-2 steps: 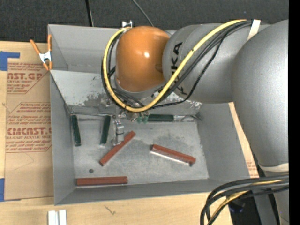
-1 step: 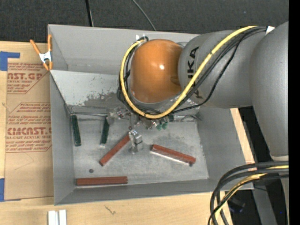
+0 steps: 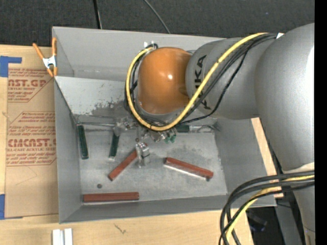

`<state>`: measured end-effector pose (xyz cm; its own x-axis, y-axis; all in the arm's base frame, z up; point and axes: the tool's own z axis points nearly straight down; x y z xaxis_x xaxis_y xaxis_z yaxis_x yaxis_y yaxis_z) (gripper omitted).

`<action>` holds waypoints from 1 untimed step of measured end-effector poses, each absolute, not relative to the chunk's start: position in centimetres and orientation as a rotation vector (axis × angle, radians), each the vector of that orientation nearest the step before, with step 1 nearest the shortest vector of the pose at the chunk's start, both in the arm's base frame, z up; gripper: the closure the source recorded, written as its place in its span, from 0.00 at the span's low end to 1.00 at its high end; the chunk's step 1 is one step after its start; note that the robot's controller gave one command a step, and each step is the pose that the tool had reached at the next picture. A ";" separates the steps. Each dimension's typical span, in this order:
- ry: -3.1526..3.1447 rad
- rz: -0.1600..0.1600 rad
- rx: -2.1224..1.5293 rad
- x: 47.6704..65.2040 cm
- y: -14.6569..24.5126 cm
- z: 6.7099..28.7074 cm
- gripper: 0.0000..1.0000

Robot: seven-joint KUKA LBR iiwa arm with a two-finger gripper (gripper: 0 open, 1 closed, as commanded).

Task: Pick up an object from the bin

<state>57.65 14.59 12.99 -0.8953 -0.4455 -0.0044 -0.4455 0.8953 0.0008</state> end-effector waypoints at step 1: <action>2.958 0.001 -1.050 58.4 13.4 9.0 0.00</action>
Offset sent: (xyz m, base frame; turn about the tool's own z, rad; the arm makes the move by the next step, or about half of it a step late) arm 0.0000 -0.0213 -0.0599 -0.3141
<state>58.37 13.43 9.01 -0.7761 -0.6306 -0.0028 -0.6306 0.7761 -0.0003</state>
